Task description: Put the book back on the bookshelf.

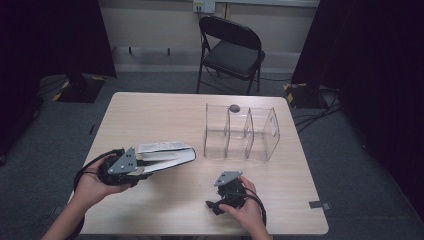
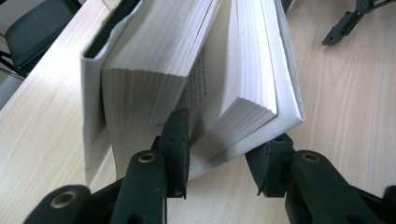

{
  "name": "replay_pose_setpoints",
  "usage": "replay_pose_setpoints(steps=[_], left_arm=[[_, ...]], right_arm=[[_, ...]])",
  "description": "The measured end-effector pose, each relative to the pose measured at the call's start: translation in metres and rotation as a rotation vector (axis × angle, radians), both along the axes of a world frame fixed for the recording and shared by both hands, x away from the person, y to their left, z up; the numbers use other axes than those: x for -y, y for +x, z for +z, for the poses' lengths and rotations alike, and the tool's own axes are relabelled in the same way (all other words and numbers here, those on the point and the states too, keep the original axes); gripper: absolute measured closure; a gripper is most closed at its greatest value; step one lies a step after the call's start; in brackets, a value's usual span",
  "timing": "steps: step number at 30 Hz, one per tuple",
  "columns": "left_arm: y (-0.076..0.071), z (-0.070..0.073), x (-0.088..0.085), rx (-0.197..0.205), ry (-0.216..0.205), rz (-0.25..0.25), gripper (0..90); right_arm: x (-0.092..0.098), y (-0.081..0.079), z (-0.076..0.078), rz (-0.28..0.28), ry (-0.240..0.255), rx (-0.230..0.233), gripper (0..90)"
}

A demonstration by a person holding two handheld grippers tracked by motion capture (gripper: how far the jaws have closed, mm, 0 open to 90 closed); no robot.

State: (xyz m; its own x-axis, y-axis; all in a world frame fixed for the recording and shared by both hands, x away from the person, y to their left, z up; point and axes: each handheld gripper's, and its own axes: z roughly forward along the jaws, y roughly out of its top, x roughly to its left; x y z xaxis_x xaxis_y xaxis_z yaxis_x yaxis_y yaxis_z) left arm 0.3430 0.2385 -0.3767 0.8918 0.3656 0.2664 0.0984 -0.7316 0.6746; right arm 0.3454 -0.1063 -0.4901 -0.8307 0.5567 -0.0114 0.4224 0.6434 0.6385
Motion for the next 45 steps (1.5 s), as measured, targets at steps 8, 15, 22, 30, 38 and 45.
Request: replay_pose_setpoints(steps=[8,15,22,30,38,45], left_arm=[[-0.003,0.006,0.002,-0.007,0.013,-0.003,63.3],[0.0,0.011,-0.002,-0.006,-0.003,0.014,66.3],[0.005,0.015,-0.007,-0.001,-0.01,0.035,68.4],[0.007,0.016,-0.01,-0.002,-0.023,0.047,68.8],[0.011,0.019,-0.013,-0.011,-0.018,0.073,69.8],[0.013,0.022,-0.012,-0.012,0.009,0.085,70.5]], right_arm=[[0.005,-0.006,-0.009,-0.029,0.09,0.054,11.4],[0.007,-0.006,-0.011,-0.029,0.105,0.067,11.3],[0.007,-0.006,-0.011,-0.031,0.105,0.065,11.3],[0.006,-0.006,-0.011,-0.031,0.107,0.065,11.3],[0.006,-0.006,-0.011,-0.032,0.107,0.064,11.3],[0.006,-0.006,-0.011,-0.032,0.107,0.065,11.3]])
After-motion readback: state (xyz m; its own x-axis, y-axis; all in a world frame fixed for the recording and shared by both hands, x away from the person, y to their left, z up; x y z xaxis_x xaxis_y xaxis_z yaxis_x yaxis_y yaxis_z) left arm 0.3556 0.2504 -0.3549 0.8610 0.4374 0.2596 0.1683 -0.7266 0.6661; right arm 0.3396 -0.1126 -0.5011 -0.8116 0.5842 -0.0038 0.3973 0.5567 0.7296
